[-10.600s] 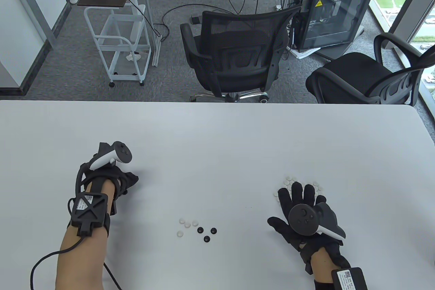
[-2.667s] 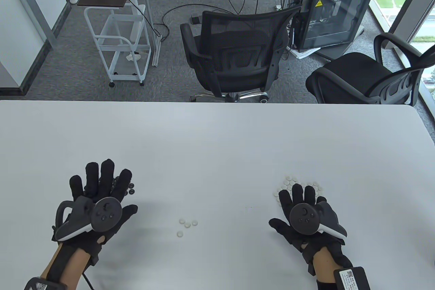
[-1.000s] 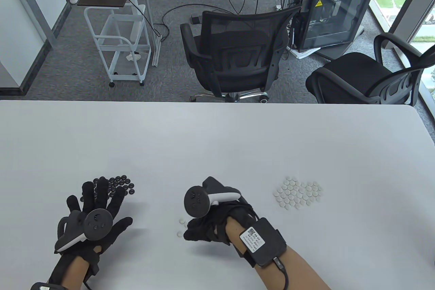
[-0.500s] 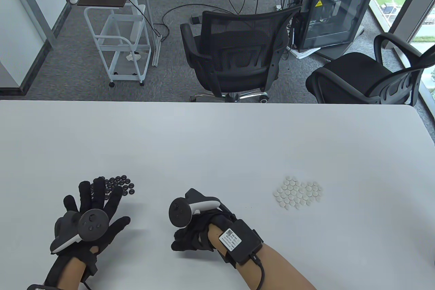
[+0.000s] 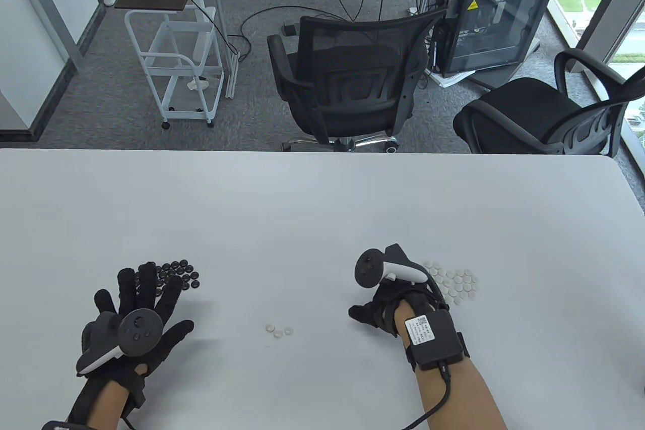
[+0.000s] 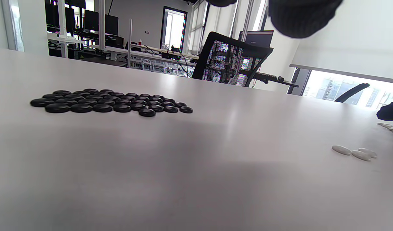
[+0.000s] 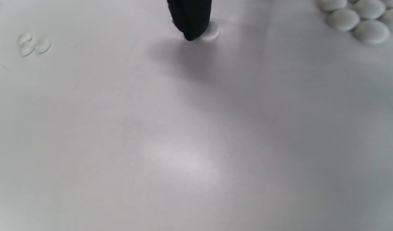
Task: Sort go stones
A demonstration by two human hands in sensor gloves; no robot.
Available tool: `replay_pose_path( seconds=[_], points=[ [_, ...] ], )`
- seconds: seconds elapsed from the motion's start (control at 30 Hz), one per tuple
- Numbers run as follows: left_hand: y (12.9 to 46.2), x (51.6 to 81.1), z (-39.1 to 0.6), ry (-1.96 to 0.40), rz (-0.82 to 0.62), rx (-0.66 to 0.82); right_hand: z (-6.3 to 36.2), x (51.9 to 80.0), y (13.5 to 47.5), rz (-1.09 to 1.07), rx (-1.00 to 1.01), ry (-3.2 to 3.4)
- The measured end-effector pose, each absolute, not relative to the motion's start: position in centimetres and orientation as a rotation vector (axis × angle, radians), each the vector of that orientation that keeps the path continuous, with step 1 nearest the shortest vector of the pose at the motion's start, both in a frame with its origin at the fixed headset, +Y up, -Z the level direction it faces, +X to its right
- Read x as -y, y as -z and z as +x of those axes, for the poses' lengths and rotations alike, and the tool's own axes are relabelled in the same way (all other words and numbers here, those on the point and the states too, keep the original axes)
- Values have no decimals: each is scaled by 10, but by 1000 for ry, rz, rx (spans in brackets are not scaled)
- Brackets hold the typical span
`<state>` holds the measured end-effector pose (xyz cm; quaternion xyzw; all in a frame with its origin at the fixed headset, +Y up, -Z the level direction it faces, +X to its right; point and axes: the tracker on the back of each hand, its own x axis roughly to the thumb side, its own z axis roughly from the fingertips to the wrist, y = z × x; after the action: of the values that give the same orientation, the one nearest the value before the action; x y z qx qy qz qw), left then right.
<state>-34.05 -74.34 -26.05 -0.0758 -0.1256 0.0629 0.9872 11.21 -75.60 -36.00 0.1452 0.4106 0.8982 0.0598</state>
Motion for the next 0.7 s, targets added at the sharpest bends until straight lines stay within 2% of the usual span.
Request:
replay_pose_path(
  seconds=[0.33,0.7],
  points=[
    [261,743,-342,-139,-155,247,142,755,374,246,-1182,-2795],
    [260,742,-344,-150,-146,246,149,753,378,181,-1157,-2781]
  ],
)
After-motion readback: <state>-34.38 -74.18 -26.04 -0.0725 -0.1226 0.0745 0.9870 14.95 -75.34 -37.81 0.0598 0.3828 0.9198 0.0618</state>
